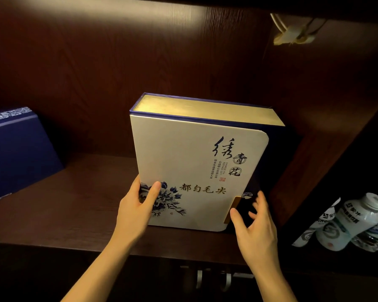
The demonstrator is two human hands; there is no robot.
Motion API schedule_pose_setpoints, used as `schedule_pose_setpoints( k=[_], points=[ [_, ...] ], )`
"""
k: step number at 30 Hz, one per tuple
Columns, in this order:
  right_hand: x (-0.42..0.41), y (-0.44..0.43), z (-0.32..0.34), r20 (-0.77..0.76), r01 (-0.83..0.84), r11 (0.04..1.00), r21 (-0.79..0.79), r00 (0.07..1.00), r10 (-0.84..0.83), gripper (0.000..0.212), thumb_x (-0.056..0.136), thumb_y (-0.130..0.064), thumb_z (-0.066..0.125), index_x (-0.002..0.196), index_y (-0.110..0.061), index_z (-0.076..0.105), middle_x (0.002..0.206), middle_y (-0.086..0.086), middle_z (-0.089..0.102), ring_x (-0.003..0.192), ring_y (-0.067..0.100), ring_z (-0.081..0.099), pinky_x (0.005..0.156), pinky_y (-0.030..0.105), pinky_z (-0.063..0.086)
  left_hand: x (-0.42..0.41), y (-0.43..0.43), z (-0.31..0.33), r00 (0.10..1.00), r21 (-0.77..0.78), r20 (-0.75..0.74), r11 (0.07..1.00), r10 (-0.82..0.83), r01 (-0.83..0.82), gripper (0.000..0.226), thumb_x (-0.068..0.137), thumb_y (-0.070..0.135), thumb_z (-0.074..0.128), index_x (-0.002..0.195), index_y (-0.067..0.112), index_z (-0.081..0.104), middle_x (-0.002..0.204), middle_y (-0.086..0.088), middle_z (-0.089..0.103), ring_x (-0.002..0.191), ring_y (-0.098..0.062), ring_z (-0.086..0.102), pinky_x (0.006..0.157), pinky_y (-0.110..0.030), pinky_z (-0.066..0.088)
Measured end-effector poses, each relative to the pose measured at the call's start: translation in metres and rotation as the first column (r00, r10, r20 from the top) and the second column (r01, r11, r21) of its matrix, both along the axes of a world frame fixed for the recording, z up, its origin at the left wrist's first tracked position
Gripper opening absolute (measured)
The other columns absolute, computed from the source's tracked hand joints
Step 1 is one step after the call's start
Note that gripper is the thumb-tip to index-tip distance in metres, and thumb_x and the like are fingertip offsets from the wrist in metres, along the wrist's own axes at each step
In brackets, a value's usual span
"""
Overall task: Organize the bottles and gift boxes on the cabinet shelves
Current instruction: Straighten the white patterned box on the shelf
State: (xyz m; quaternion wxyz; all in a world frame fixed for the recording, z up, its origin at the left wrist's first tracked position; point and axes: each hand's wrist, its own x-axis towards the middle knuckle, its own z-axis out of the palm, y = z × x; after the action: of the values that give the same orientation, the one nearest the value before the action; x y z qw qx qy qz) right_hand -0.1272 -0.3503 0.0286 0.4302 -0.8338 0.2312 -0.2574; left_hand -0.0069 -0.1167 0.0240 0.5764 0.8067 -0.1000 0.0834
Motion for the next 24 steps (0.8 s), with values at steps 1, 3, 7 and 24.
schedule_pose_setpoints(
  k=[1, 3, 7, 24],
  points=[
    [-0.001, 0.0, 0.0, -0.005, -0.004, 1.0, -0.004, 1.0, 0.004, 0.087, 0.09, -0.035, 0.069, 0.158, -0.025, 0.017, 0.157, 0.005, 0.04, 0.135, 0.022, 0.049, 0.102, 0.038, 0.044, -0.001, 0.001, 0.0, 1.0, 0.009, -0.002, 1.0, -0.013, 0.013, 0.051, 0.09, 0.063, 0.054, 0.134, 0.038, 0.052, 0.116, 0.034, 0.063, 0.107, 0.013, 0.057, 0.084, -0.02, 0.046],
    [-0.003, -0.001, -0.001, -0.011, -0.006, 1.0, -0.01, 1.0, 0.005, 0.088, 0.09, -0.036, 0.069, 0.159, -0.026, 0.015, 0.158, 0.004, 0.038, 0.136, 0.022, 0.047, 0.103, 0.038, 0.044, -0.003, 0.002, 0.001, 1.0, 0.04, -0.01, 0.999, -0.027, 0.027, 0.057, 0.088, 0.062, 0.058, 0.139, 0.04, 0.046, 0.12, 0.034, 0.061, 0.11, 0.015, 0.054, 0.087, -0.018, 0.044],
    [-0.01, 0.001, -0.004, -0.031, -0.028, 0.998, -0.062, 0.999, 0.026, 0.09, 0.09, -0.037, 0.068, 0.159, -0.029, 0.011, 0.161, 0.002, 0.031, 0.143, 0.023, 0.039, 0.112, 0.043, 0.04, -0.01, 0.013, -0.001, 0.998, 0.134, -0.048, 0.99, -0.03, 0.036, 0.082, 0.084, 0.063, 0.063, 0.152, 0.031, 0.03, 0.144, 0.016, 0.051, 0.132, -0.004, 0.047, 0.106, -0.036, 0.042],
    [-0.058, 0.108, 0.031, -0.04, -0.064, 0.824, -0.563, 0.998, 0.05, 0.034, 0.092, -0.027, 0.067, 0.124, -0.016, 0.065, 0.125, -0.002, 0.064, 0.121, 0.02, 0.055, 0.1, 0.04, 0.047, -0.075, 0.127, 0.022, 0.969, 0.451, 0.23, 0.892, -0.096, -0.018, 0.057, 0.093, 0.056, 0.053, 0.141, 0.027, 0.049, 0.141, 0.011, 0.053, 0.13, -0.009, 0.046, 0.102, -0.027, 0.037]
  ],
)
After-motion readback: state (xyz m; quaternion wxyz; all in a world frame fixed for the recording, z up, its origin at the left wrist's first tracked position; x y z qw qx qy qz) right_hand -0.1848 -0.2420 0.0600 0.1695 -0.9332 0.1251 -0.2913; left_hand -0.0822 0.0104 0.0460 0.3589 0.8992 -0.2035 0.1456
